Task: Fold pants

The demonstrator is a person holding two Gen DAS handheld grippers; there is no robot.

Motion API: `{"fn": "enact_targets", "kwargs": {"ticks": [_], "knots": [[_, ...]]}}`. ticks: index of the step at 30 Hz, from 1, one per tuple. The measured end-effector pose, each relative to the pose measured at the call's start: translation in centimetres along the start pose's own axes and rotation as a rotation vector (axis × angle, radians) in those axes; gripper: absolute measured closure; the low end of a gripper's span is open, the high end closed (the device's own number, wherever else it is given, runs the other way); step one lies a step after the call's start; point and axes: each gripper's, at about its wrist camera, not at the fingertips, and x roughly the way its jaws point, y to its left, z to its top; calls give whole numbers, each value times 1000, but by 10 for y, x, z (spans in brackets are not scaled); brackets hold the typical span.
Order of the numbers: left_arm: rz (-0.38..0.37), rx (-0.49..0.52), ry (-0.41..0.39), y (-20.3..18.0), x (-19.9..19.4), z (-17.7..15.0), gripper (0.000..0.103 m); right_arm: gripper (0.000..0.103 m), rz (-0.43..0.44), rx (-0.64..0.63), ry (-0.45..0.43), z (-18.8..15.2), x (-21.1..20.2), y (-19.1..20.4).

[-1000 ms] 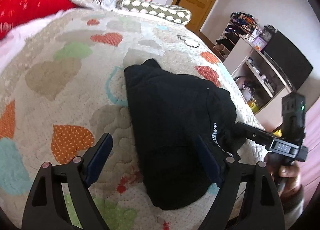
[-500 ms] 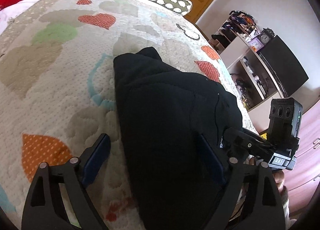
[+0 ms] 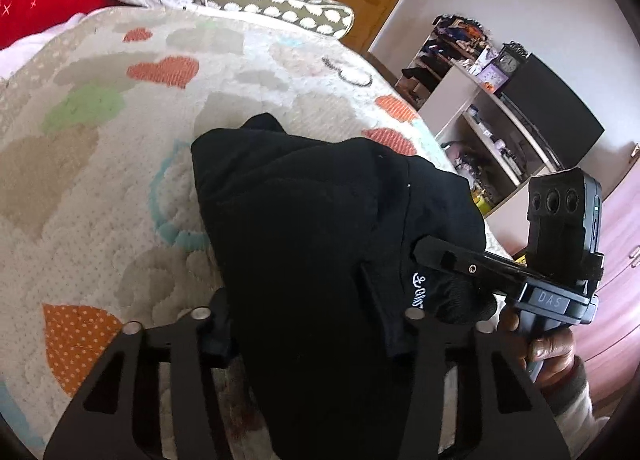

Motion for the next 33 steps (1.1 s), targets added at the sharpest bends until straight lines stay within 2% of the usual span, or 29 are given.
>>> {"fn": "enact_targets", "kwargs": {"ticks": [6, 17, 22, 30, 32, 33], "knots": [[21, 30, -68, 1, -29, 22, 58, 67, 18, -50, -22, 27, 2, 29], [108, 9, -127, 47, -52, 65, 58, 67, 46, -109, -14, 80, 59, 67], [131, -12, -113, 69, -44, 73, 58, 67, 46, -96, 28, 91, 89, 61], [135, -75, -40, 103, -10, 70, 58, 67, 14, -44, 114, 87, 131, 31], [132, -104, -21, 114, -1, 67, 56, 63, 18, -7, 128, 87, 140, 19], [127, -114, -17, 117, 1, 66, 52, 61, 17, 15, 138, 86, 145, 13]]}}
